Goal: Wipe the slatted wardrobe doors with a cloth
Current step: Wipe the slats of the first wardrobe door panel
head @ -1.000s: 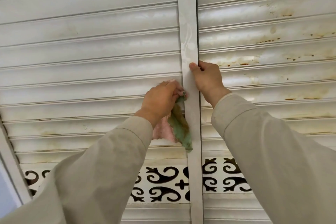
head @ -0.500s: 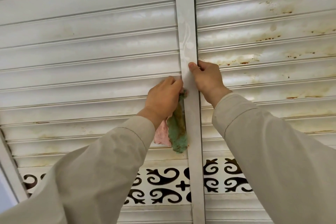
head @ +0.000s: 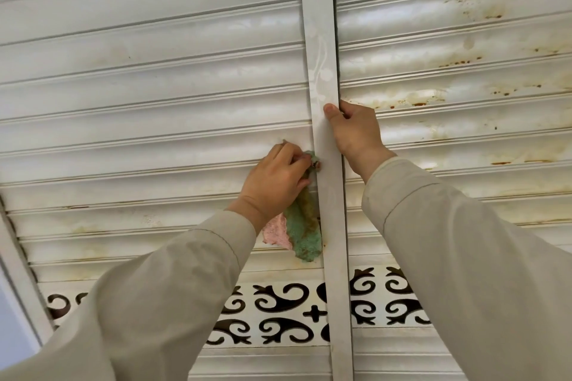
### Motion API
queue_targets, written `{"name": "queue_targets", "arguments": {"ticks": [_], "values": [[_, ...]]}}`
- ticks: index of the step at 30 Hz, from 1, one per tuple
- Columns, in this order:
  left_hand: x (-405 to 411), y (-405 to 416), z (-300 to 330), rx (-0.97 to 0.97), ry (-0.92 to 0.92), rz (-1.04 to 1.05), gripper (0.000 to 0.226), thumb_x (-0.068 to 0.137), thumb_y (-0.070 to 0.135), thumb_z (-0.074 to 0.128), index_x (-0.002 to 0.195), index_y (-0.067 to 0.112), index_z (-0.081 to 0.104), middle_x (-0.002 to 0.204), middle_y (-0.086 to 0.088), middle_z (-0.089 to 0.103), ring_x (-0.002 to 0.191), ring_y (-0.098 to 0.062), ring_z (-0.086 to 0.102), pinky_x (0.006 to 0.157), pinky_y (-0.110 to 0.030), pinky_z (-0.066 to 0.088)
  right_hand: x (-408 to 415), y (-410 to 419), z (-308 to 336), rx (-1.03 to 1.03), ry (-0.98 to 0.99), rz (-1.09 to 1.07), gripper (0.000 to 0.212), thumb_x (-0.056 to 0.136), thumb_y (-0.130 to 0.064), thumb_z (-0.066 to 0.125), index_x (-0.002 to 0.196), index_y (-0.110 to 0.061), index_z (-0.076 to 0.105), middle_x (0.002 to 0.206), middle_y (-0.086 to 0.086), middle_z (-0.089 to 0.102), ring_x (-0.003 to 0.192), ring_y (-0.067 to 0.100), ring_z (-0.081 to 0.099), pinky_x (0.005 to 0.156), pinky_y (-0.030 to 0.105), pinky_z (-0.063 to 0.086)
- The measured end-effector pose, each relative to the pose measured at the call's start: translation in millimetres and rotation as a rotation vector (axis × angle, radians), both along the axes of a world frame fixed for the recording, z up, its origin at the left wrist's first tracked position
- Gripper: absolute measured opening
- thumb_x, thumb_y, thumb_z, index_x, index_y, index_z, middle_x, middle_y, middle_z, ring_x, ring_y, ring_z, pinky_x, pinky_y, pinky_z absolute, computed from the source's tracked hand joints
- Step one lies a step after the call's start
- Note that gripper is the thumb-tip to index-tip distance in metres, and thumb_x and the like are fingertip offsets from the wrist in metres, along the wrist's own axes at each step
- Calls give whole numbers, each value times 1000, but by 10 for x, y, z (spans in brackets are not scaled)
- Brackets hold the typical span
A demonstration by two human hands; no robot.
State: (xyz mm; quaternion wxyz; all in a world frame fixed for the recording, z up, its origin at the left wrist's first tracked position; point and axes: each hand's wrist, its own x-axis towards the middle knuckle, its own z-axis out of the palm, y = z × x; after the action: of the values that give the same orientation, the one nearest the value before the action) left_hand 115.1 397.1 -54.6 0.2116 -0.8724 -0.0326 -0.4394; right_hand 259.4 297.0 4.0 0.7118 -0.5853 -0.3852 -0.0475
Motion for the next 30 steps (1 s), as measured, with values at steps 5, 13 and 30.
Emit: {"name": "queue_targets", "arguments": {"ticks": [5,13,30], "values": [[105,-39,-44,-13,-19,-7,12,77,1,76,87,3,70,83,-13,59,73,-33,57,54,-41,53,3,-4,10,-10,14,2,26,97,-33,59,111,-17,74,78,-14,62,77,8,59,73,21,46],[157,-131,44,-439,-78,31,16,94,16,59,94,7,72,90,-8,60,83,-30,59,71,-43,53,17,0,1,-4,30,22,16,97,-30,60,93,-21,72,62,-22,53,60,-1,49,63,16,40],[32,-347,512,-877,-52,363,12,90,19,58,97,10,61,111,-15,65,104,-35,62,85,-36,52,-125,-53,0,1,-17,-59,32,97,-29,58,65,-31,52,58,-18,43,54,2,40,55,17,33]]}}
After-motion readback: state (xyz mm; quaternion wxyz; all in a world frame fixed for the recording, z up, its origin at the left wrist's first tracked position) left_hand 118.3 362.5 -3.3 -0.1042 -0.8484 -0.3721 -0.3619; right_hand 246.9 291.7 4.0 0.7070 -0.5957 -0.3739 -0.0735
